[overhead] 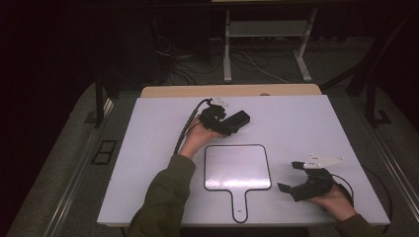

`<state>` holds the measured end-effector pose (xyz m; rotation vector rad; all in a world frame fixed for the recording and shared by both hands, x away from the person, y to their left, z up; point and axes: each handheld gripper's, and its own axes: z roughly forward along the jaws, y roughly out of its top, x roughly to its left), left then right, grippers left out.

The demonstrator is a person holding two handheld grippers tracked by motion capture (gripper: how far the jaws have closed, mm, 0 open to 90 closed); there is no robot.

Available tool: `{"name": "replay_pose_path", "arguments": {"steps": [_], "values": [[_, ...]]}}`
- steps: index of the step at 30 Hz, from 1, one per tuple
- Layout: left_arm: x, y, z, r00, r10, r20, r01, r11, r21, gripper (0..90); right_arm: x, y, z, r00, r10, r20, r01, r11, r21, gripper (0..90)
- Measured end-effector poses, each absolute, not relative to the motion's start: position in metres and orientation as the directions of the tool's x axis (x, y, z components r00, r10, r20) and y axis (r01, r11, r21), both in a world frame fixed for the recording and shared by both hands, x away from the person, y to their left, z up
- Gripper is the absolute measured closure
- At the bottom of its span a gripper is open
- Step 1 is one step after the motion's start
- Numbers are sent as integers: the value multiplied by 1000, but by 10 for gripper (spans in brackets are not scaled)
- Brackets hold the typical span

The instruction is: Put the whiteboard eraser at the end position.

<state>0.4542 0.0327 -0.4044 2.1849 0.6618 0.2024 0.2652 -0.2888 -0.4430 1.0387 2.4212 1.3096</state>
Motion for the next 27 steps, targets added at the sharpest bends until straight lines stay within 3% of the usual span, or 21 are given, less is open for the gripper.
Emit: {"name": "replay_pose_path", "arguments": {"steps": [14,19,27], "values": [[416,47,-403,840,539,-63,379,-498,780,82,265,-288,-444,-736,661,143,485,368,793,0],[402,53,-406,822,566,-65,398,-490,775,13,265,-288,-443,-735,663,145,486,366,794,0],[378,65,-410,822,567,-54,387,-486,784,0,265,-288,-443,-734,664,145,486,365,794,0]]}}
